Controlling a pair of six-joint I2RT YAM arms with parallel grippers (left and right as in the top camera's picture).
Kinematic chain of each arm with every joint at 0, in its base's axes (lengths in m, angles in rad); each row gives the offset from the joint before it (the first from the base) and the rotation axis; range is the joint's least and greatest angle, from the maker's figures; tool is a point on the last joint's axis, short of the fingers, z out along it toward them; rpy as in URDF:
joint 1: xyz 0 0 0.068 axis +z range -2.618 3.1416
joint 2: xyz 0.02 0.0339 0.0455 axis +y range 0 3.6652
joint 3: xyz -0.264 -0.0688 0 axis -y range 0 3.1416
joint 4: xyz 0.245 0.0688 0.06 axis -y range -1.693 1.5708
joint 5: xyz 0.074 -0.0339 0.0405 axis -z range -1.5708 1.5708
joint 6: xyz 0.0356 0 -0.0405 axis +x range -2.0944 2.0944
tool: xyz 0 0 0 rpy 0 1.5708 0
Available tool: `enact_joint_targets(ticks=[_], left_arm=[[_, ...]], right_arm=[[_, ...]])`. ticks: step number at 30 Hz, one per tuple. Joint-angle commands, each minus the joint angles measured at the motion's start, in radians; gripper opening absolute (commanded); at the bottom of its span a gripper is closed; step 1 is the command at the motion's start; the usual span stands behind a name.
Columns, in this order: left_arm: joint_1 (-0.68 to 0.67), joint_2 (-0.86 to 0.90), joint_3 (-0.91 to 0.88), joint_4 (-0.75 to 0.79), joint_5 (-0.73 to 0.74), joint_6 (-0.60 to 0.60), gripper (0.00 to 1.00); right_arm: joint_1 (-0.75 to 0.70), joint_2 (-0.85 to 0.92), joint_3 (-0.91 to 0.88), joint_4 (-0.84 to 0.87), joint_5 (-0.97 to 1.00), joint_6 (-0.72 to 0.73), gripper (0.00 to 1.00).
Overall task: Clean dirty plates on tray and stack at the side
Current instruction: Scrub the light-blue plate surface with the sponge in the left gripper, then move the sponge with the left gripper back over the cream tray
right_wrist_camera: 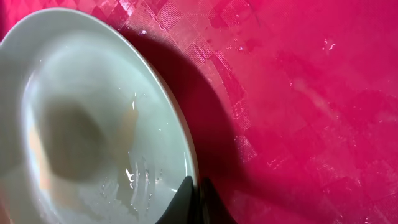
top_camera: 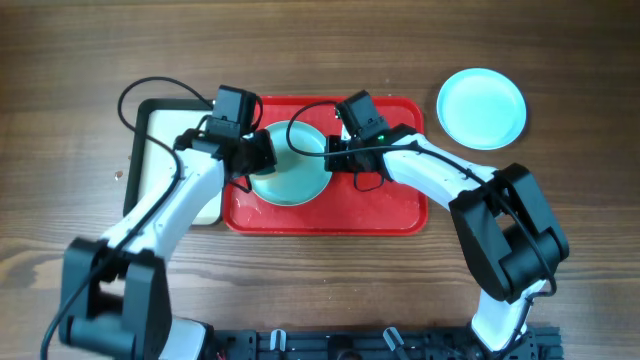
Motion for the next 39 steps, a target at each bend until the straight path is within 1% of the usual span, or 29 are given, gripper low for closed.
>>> enact_joint_targets(ticks=[1, 5, 13, 17, 22, 24, 26, 29, 31, 32, 33, 35, 37, 39], left_arm=[[0.002, 0.085, -0.012, 0.016, 0.003, -0.019, 0.04], [0.002, 0.148, -0.012, 0.055, 0.086, -0.018, 0.04], [0.002, 0.167, -0.011, 0.163, 0.392, -0.017, 0.04], [0.016, 0.118, -0.01, 0.167, 0.442, -0.017, 0.04], [0.068, -0.041, -0.01, 0.168, 0.449, -0.011, 0.04], [0.103, -0.102, -0.01, 0.161, 0.447, 0.01, 0.04], [0.15, -0.149, -0.01, 0.14, 0.416, 0.013, 0.04], [0.24, -0.188, -0.01, 0.061, 0.324, 0.014, 0.04], [0.305, -0.19, -0.01, -0.006, 0.237, 0.042, 0.04], [0.353, -0.187, -0.01, -0.06, 0.156, 0.071, 0.04], [0.377, -0.186, -0.01, -0.087, 0.104, 0.076, 0.04], [0.416, -0.183, -0.01, -0.129, 0.013, 0.111, 0.04], [0.442, -0.179, -0.011, -0.156, -0.048, 0.122, 0.04], [0.455, -0.174, -0.029, -0.148, -0.058, 0.15, 0.04]], right_arm=[[0.006, 0.013, -0.002, 0.005, -0.023, -0.009, 0.04], [0.006, 0.013, -0.002, 0.006, -0.023, -0.009, 0.04], [0.006, 0.013, -0.002, 0.006, -0.022, -0.009, 0.04], [0.006, 0.013, -0.002, 0.005, -0.022, -0.01, 0.04], [0.006, 0.013, -0.002, 0.005, -0.022, -0.01, 0.04], [0.006, 0.013, -0.002, 0.005, -0.022, -0.01, 0.04], [0.006, 0.013, -0.002, 0.005, -0.022, -0.01, 0.04], [0.006, 0.013, -0.002, 0.005, -0.022, -0.01, 0.04], [0.006, 0.013, -0.002, 0.006, -0.022, -0.01, 0.04], [0.006, 0.013, -0.002, 0.006, -0.022, -0.01, 0.04], [0.006, 0.013, -0.002, 0.006, -0.022, -0.01, 0.04], [0.006, 0.013, -0.002, 0.009, -0.022, -0.009, 0.04], [0.006, 0.013, -0.002, 0.016, -0.022, -0.01, 0.04], [0.006, 0.013, -0.002, 0.021, -0.022, -0.009, 0.04]])
